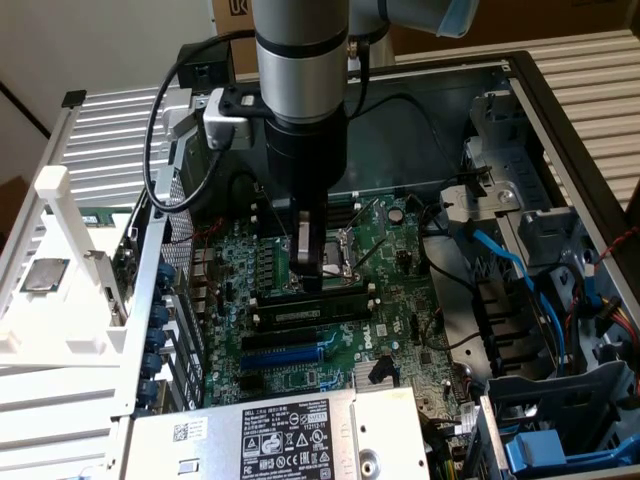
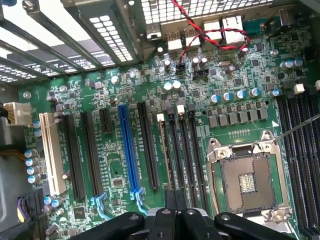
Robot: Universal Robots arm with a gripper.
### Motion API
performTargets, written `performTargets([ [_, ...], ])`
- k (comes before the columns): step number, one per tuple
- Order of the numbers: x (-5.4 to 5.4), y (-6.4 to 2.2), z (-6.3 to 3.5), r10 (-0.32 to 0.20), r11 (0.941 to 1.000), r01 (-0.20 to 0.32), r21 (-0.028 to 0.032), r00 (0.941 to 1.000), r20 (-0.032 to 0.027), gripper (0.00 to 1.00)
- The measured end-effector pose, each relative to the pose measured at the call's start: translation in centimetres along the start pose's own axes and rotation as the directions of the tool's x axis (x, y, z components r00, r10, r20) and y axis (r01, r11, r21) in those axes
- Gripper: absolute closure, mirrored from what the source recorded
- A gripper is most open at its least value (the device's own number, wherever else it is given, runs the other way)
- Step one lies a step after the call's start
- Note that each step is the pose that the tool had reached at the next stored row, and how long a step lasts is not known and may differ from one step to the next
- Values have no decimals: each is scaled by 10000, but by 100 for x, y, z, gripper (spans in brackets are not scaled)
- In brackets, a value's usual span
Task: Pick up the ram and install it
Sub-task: 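Press down the ram until it locks into place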
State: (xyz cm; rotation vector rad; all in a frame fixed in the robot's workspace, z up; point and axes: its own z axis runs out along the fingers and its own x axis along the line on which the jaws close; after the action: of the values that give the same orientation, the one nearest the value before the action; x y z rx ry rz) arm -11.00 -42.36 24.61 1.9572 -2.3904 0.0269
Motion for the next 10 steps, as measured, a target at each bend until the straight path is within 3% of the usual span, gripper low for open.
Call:
performTargets([
  [5, 5, -1, 0, 868, 9962, -868, -46, 9962, 15, 90],
  [10, 9, -2, 0, 1502, 9886, -1502, -76, 9886, 14, 90],
])
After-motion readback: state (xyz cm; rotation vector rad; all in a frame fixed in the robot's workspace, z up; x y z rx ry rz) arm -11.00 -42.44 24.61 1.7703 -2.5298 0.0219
